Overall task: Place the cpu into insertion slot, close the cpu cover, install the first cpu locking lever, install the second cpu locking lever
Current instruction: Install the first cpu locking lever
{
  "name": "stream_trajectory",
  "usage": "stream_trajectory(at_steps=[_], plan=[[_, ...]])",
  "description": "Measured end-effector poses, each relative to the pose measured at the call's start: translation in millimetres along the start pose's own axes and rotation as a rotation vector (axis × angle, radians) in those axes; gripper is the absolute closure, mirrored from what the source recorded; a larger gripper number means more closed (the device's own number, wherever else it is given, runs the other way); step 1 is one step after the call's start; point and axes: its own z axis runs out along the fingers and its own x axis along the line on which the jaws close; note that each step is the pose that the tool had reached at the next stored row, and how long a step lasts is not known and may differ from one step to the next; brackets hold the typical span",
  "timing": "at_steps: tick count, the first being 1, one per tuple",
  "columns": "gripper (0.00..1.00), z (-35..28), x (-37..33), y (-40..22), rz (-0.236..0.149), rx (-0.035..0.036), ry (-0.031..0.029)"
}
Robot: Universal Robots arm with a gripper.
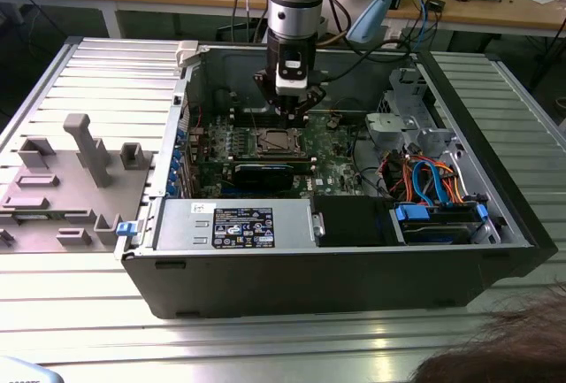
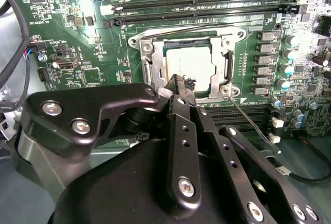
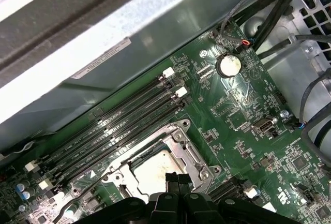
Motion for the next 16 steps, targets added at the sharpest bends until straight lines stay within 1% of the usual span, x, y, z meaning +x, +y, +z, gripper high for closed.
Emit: stream_trajectory(at_steps=[16], plan=[[0.89,0.0,0.0,0.0,-0.05,-0.0024,-0.002]])
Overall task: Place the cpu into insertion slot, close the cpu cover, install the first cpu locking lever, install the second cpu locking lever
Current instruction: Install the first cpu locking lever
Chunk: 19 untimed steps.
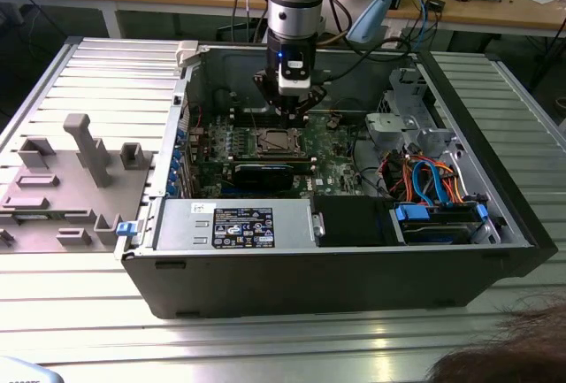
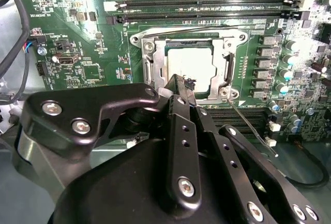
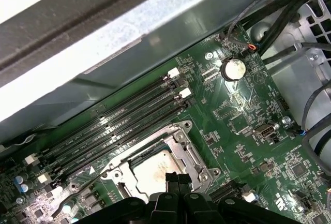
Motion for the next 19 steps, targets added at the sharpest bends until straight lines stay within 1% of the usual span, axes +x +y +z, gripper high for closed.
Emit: stream_trajectory(at_steps=[8,19], plan=[[0.89,0.0,0.0,0.0,-0.032,-0.0015,-0.0013],[0.89,0.0,0.0,0.0,-0.064,-0.0031,-0.0026]])
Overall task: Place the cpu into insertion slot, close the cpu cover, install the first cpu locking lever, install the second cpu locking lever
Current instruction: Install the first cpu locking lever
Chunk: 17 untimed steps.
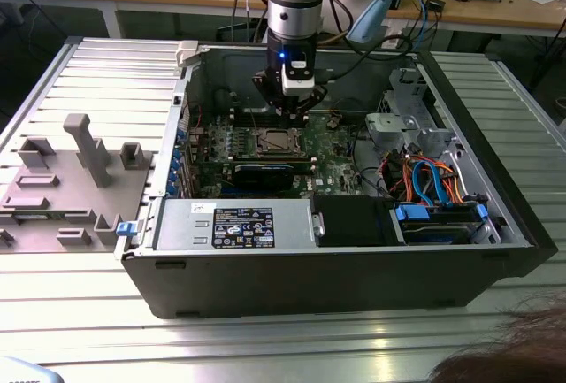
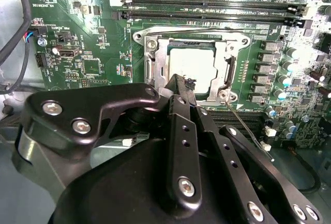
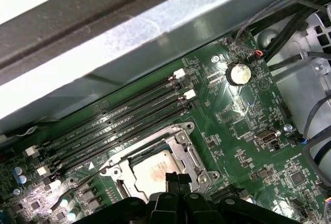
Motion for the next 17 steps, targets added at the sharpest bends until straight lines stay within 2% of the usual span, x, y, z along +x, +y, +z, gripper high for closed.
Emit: stream_trajectory(at_steps=[17], plan=[[0.89,0.0,0.0,0.0,-0.051,-0.0025,-0.0021]])
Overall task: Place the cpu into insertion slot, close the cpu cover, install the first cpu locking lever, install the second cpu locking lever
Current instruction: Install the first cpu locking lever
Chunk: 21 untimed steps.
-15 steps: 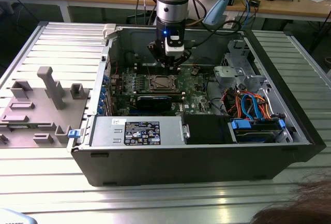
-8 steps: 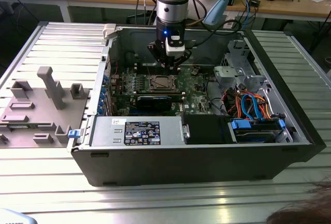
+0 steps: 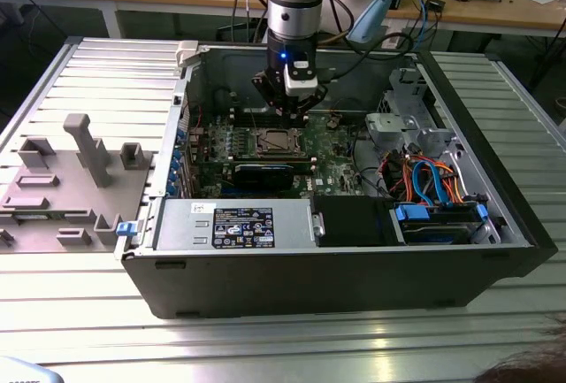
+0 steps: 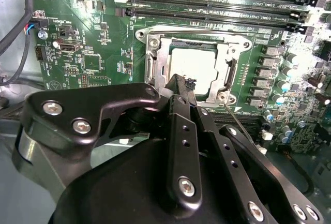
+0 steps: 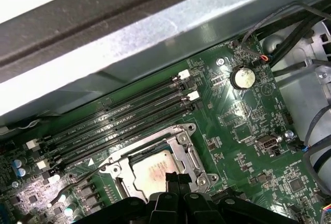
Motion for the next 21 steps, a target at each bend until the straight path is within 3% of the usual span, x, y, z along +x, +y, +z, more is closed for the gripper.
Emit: stream_trajectory(at_steps=[21], plan=[[0.89,0.0,0.0,0.0,-0.063,-0.0031,-0.0026]])
